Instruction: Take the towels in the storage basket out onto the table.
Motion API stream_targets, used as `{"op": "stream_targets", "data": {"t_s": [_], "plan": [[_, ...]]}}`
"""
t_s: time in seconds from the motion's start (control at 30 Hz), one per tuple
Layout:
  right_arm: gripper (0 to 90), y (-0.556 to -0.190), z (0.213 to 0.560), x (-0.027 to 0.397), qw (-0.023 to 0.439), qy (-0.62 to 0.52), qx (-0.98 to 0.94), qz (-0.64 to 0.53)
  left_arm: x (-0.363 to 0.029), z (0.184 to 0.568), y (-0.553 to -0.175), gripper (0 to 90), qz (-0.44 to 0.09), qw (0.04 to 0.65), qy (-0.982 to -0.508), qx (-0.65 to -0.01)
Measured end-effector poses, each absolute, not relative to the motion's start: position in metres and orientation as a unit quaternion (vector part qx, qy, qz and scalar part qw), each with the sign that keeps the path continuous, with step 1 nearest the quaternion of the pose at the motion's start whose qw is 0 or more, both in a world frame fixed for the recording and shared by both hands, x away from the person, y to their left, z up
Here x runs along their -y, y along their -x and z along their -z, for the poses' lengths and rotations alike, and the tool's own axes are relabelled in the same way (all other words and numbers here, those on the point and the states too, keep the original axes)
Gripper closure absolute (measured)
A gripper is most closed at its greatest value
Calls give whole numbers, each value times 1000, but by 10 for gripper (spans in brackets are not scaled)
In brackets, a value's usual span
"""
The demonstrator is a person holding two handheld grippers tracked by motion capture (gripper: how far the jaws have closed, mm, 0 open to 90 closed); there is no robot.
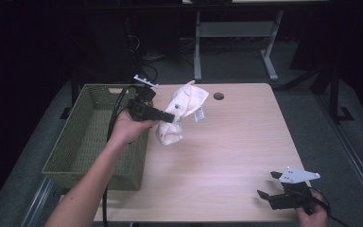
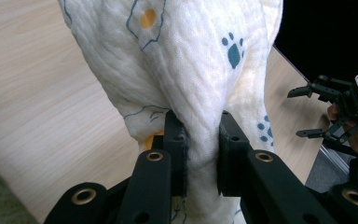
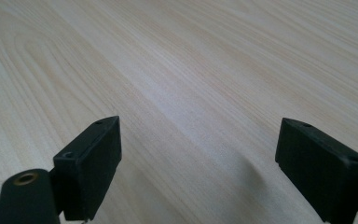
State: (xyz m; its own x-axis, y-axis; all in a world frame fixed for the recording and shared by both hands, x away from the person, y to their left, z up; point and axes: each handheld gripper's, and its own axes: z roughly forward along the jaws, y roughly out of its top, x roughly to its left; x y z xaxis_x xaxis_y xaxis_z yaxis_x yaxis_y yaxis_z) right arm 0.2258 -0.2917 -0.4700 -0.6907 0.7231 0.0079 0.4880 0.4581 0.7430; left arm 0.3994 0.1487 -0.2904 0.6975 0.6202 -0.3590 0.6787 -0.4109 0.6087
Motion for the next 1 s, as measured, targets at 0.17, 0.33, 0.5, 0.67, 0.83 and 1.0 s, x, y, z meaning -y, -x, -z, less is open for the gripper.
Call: {"op": "stream_targets", "data": {"t_s": [0.17, 0.33, 0.5, 0.67, 0.83, 1.0], "plan": [[140, -226, 470, 293, 158, -361, -839, -376, -136, 296, -404, 772, 44, 379, -841, -383], [140, -226, 470, 295, 159, -362, -838, -377, -124, 298, -407, 772, 50, 381, -842, -378], [140, -225, 470, 295, 160, -364, -837, -377, -110, 300, -409, 772, 54, 380, -845, -372], [140, -225, 470, 296, 160, -366, -835, -378, -98, 301, -413, 771, 56, 381, -847, -368], [140, -225, 470, 295, 160, -364, -836, -377, -87, 307, -416, 771, 63, 381, -847, -365], [140, -225, 470, 296, 160, -365, -836, -377, -77, 315, -418, 770, 67, 377, -847, -369]]}}
